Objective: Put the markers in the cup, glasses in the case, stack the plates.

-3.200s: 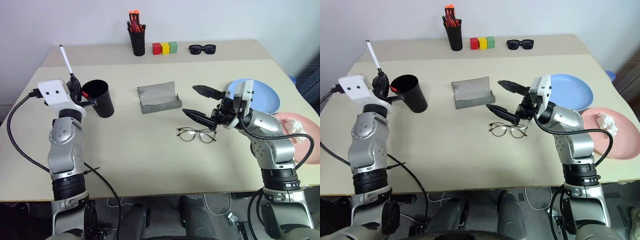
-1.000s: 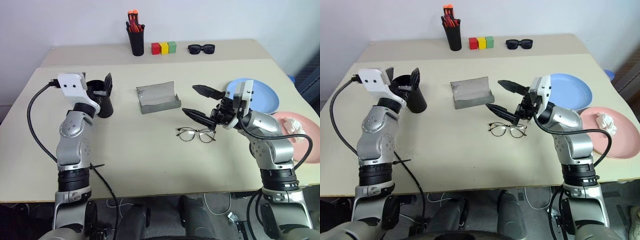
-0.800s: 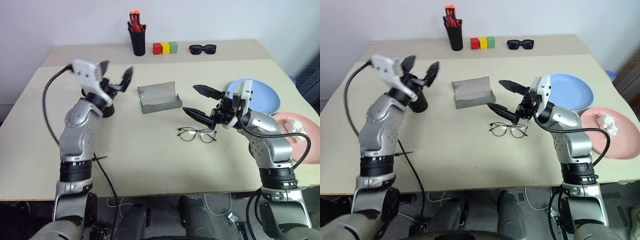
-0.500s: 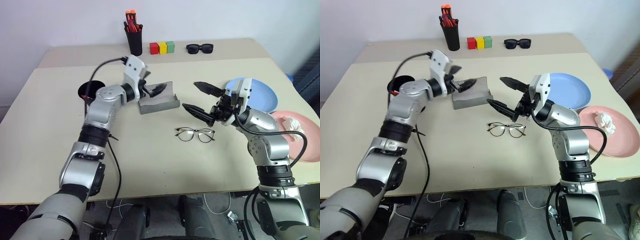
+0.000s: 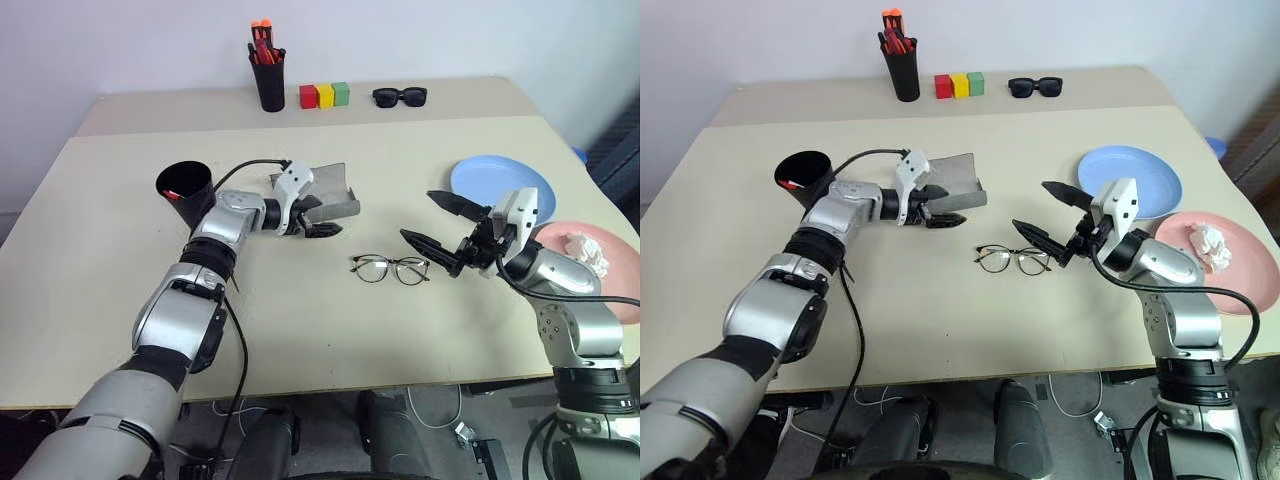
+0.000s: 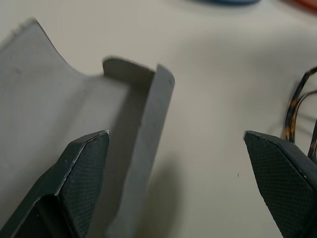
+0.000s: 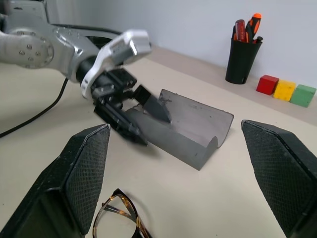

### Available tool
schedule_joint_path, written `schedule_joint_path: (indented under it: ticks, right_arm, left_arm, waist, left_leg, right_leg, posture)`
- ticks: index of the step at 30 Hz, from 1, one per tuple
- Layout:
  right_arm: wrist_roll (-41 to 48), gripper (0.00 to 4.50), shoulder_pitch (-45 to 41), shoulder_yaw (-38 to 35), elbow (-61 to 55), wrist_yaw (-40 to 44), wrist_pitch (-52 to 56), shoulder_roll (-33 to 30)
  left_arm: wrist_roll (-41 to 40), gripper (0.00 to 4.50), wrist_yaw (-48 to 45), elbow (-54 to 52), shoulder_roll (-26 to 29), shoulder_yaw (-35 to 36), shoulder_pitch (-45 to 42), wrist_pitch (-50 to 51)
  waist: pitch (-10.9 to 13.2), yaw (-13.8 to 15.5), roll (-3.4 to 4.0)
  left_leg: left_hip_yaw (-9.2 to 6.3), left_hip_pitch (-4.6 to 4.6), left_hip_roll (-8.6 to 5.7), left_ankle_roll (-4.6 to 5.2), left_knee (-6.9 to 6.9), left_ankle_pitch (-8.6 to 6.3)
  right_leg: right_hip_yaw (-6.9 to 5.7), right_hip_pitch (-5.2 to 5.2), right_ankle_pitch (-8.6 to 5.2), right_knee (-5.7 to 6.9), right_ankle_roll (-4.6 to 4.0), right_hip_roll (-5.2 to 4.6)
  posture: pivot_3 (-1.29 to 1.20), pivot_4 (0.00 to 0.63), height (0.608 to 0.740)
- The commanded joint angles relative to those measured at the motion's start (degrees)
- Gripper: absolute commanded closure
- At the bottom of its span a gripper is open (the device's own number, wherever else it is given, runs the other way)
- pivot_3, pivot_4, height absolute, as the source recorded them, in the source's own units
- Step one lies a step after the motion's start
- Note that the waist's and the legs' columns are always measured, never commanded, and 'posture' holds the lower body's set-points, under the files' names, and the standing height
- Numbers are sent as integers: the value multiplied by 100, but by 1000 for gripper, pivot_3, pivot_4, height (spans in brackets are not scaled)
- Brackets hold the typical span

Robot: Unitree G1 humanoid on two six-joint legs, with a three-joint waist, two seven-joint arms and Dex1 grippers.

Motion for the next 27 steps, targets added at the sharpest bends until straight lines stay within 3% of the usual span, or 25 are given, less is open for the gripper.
schedule_joint_path:
  ticks: [1,3,8,11,20,23,27]
  right_arm:
    - [63,147,-64,-100,-358,-119,-81,-2]
    - [58,147,-87,-76,-356,-131,-84,-2]
    - [32,147,-177,-16,-263,-123,-114,9]
    - [26,147,-268,49,-211,-113,-123,61]
    - [-7,147,-405,148,-62,-64,-192,54]
    - [-15,147,-425,166,-45,-51,-196,68]
    - [-7,147,-448,186,-58,-57,-182,80]
  left_arm:
    - [213,287,-166,77,-25,-75,-89,-178]
    - [240,827,-183,77,-47,-43,-71,-199]
    - [286,3333,-252,-11,12,-17,-53,-224]
    - [334,4470,-509,-167,171,-78,-30,-164]
    - [181,4470,-2815,-1555,1147,-394,598,-121]
    - [238,4470,-3253,-1744,1367,-513,789,-564]
    - [377,4470,-3164,-1593,1348,-562,805,-1016]
  waist:
    - [0,17,0]
    - [0,26,0]
    - [0,26,0]
    - [0,9,0]
    - [1,-2,2]
    - [1,22,2]
    - [1,41,2]
  left_leg:
    - [0,-1,0,0,2,0]
    - [-1,-3,0,1,4,-1]
    - [-1,-3,-1,2,5,-1]
    - [0,-1,-1,2,5,-1]
    - [-1,-4,0,3,3,-2]
    - [-1,-6,0,3,6,-2]
    - [-3,-7,0,3,9,-2]
  right_leg:
    - [0,0,0,0,0,0]
    - [0,0,0,-1,1,0]
    - [0,1,1,0,2,0]
    - [0,2,1,1,2,0]
    - [0,-4,1,2,1,0]
    - [0,-3,1,3,1,0]
    - [0,-2,1,3,1,0]
  posture:
    - [0,150,740]
    - [0,150,740]
    - [0,150,740]
    - [0,150,740]
    - [0,150,740]
    - [0,150,740]
    - [0,150,740]
